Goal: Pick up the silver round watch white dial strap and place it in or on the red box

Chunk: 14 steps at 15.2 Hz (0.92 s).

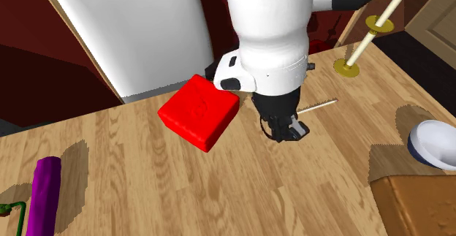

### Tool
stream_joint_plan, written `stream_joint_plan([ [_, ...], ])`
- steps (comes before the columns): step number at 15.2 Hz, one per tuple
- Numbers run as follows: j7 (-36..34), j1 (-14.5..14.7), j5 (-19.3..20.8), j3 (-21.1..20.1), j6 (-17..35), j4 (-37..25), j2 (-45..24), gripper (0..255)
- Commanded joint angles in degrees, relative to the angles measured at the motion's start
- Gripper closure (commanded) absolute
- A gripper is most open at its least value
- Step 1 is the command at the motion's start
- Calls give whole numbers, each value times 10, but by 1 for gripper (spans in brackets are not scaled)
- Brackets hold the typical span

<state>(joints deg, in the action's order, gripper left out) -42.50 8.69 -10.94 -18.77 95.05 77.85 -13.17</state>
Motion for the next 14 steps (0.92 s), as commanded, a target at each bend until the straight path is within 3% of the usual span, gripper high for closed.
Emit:
stream_joint_plan([
  [1,26,-18,-8,9,-7,13,15,255],
  [14,193,-127,-35,79,-67,37,55,255],
])
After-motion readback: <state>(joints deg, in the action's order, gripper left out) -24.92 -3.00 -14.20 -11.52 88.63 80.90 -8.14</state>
